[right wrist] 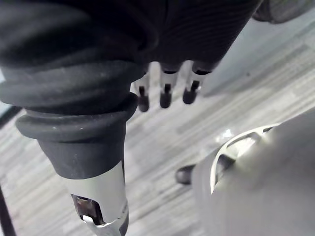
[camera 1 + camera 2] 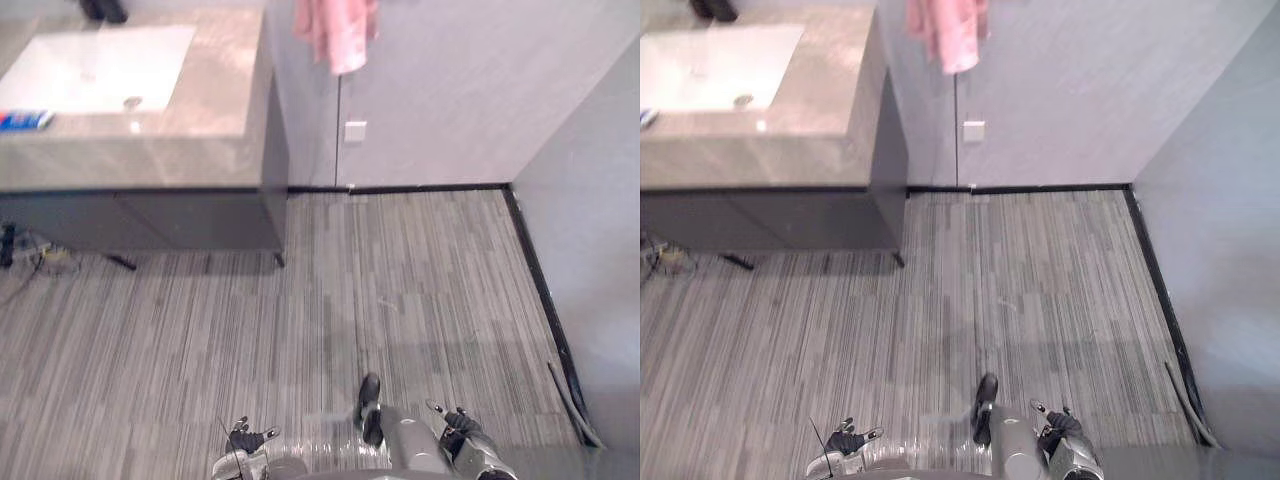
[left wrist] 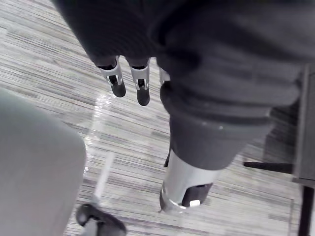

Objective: Organize washtable

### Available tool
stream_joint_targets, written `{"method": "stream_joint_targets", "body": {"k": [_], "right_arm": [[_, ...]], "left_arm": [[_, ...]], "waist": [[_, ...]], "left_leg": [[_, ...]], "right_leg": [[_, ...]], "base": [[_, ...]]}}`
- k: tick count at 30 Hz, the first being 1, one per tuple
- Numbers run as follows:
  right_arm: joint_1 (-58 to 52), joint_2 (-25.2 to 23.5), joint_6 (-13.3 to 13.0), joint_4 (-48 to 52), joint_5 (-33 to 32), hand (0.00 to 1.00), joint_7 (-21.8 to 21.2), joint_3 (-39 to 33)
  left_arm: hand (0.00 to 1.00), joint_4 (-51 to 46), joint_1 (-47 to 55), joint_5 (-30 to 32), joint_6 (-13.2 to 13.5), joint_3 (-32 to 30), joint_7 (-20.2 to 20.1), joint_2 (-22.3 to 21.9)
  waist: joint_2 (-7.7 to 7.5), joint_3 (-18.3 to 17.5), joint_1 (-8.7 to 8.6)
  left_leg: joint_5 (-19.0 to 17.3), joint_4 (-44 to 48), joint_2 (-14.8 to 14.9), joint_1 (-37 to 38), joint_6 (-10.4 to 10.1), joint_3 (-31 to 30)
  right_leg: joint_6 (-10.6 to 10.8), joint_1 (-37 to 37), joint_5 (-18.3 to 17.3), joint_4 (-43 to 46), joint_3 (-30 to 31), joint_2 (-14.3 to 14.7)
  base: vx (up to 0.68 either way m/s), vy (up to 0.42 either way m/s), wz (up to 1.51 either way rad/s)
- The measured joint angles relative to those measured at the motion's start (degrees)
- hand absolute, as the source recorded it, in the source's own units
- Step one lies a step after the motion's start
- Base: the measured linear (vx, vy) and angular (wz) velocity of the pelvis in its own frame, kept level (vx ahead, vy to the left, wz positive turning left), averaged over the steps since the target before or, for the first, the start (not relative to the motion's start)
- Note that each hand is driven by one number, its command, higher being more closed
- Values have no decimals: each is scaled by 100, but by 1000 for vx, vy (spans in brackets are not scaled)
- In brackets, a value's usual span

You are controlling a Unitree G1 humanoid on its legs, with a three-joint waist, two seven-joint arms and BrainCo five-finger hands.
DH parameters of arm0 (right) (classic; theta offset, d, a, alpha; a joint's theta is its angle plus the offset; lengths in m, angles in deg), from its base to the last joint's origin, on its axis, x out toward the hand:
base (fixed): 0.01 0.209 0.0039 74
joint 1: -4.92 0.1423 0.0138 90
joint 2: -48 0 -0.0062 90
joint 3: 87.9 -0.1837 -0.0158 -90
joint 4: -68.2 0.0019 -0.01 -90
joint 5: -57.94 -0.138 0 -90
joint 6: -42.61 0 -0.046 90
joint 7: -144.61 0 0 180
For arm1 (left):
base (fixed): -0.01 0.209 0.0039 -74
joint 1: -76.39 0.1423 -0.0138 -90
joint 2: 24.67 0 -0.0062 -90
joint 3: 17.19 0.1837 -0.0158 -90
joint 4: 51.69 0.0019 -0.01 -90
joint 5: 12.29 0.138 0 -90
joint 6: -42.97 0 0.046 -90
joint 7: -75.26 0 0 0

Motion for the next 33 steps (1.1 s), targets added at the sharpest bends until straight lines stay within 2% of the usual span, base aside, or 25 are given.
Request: {"method": "stream_joint_targets", "body": {"k": [1,2,4,6,8,10,11,12,13,14,15,16,17,19,20,21,22,24,25,26,28,30,31,32,33], "right_arm": [[-2,-28,-27,47,-5,0,0,46],[-6,-73,-52,177,-15,0,6,116],[55,-140,-92,242,-58,0,4,201],[208,-244,-78,266,-126,0,1,273],[194,-298,-80,271,-200,0,-11,409],[130,-333,-82,259,-227,0,-18,440],[84,-276,-83,259,-226,0,-16,565],[15,-213,-80,243,-224,0,-16,645],[2,-258,-57,157,-223,0,-31,768],[11,-258,-54,153,-212,0,-67,817],[-2,-258,-55,142,-209,0,-85,816],[-7,-217,-63,56,-158,0,-109,807],[-19,-197,-62,-18,-74,0,-124,757],[-103,-233,-52,-134,29,0,-134,453],[-336,-196,-44,-156,44,0,-142,201],[-376,-194,-55,-144,58,0,-135,105],[-428,-153,-40,-148,71,0,-144,1],[-499,-140,-10,-195,131,0,-206,-170],[-580,-93,-12,-107,108,0,-245,-278],[-662,-69,-24,-12,128,0,-245,-275],[-665,-85,-38,51,126,0,-252,-292],[-672,-108,-40,185,125,0,-248,-337],[-679,-110,-39,213,126,0,-242,-331],[-699,-140,-31,214,143,0,-243,-315],[-770,-237,-31,218,125,0,-246,-358]], "left_arm": [[0,-11,-1,-54,41,-72,-9,-2],[0,-98,-2,-115,54,-207,-7,-28],[0,-216,0,-247,64,-254,-13,-29],[0,-347,4,-329,79,-466,-15,-85],[0,-416,8,-395,99,-621,-19,-91],[0,-453,79,-393,92,-619,-18,-56],[0,-450,138,-395,93,-620,-19,-77],[0,-446,167,-395,89,-632,-18,-90],[0,-436,181,-386,94,-618,-11,43],[0,-408,181,-386,90,-620,-8,73],[0,-365,189,-389,89,-650,-9,89],[0,-283,207,-383,33,-779,-10,103],[0,-160,257,-382,-12,-963,-11,100],[0,-113,425,-392,-32,-1248,-12,32],[0,-117,627,-383,-34,-1219,-6,23],[0,-41,658,-420,-159,-1261,19,38],[0,120,699,-383,-209,-1181,15,167],[0,136,863,-372,-301,-1062,21,210],[0,136,971,-371,-378,-949,22,190],[0,134,1057,-379,-398,-859,24,194],[0,132,1066,-378,-407,-848,59,168],[0,107,1008,-381,-363,-863,157,217],[0,96,991,-380,-344,-859,145,210],[0,-20,972,-368,-239,-814,100,176],[0,-124,884,-357,-142,-877,65,171]], "waist": [[-6,4,53],[-60,37,157],[-60,38,320],[-74,56,471],[-123,95,599],[-133,102,603],[-54,80,604],[-40,33,624],[-213,1,635],[-305,-40,637],[-311,-46,672],[-340,-67,791],[-352,-75,775],[-487,-66,783],[-398,-309,753],[-463,-322,736],[-626,-305,645],[-584,-181,600],[-496,-157,597],[-395,-132,599],[-392,-138,596],[-345,-138,569],[-335,-154,561],[-421,-204,549],[-537,-255,547]], "left_leg": [[-19,778,54,-293,32,84],[-128,1260,110,-584,221,242],[-370,1454,184,-1135,627,432],[-591,1175,175,-1667,873,467],[-741,322,110,-1941,954,368],[-625,-1903,-7,-1890,836,-89],[-376,-2829,48,-1809,650,-319],[316,-2988,11,-1632,623,-99],[235,-2969,-119,-1599,769,186],[75,-2855,-129,-1605,870,266],[-25,-2760,-146,-1602,871,333],[-125,-2570,-162,-1508,1094,539],[-152,-2437,-199,-1331,1178,700],[-296,-2243,-488,-1100,1214,780],[-460,-2932,-598,-685,1465,720],[-516,-3024,-748,-527,1514,750],[-563,-3204,-957,-240,1622,671],[-582,-3463,-1052,272,1668,411],[-553,-3759,-1027,673,1681,265],[-539,-3981,-960,916,1658,129],[-531,-4086,-846,1077,1645,-137],[-542,-4085,-652,1076,1613,-503],[-553,-4082,-596,1068,1564,-589],[-623,-4070,-565,1051,1423,-743],[-822,-4064,-548,1079,1117,-938]], "right_leg": [[-35,478,-91,-208,201,133],[-32,882,-202,-390,484,231],[-2,1286,-335,-568,955,330],[49,1596,-478,-627,1453,319],[195,1905,-694,-607,1895,183],[463,2152,-1200,-468,2365,-107],[614,2246,-1360,-438,2514,-167],[723,2383,-1481,-443,2612,-298],[769,2360,-1471,-342,2563,-521],[741,2329,-1388,-223,2542,-530],[704,2352,-1239,-202,2535,-519],[732,2397,-1060,-205,2504,-598],[795,2443,-879,-16,2559,-716],[972,2303,-769,1027,2645,-974],[1251,1851,-710,2183,2595,-988],[1469,1614,-581,2759,2643,-1096],[1849,1249,-12,3701,2602,-1273],[1609,838,-402,4893,2064,-1506],[1423,660,-841,5151,1531,-1641],[1350,498,-1208,5044,1073,-1741],[1370,191,-1586,4374,725,-1774],[1431,-136,-1667,3028,917,-1627],[1456,-165,-1602,2533,1083,-1558],[1455,-128,-1206,1465,1543,-1463],[1698,-42,-407,991,1938,-1387]], "base": [[586,-170,-82],[562,-145,-95],[571,1,-120],[395,103,-132],[415,257,-115],[479,414,-109],[440,409,-90],[502,399,-68],[534,306,-51],[530,260,-39],[517,206,-55],[483,214,-58],[457,211,-55],[324,195,-18],[233,172,2],[276,148,31],[425,122,51],[499,83,60],[382,29,63],[305,1,65],[332,-125,81],[293,-223,107],[272,-318,118],[255,-390,125],[311,-498,116]]}}
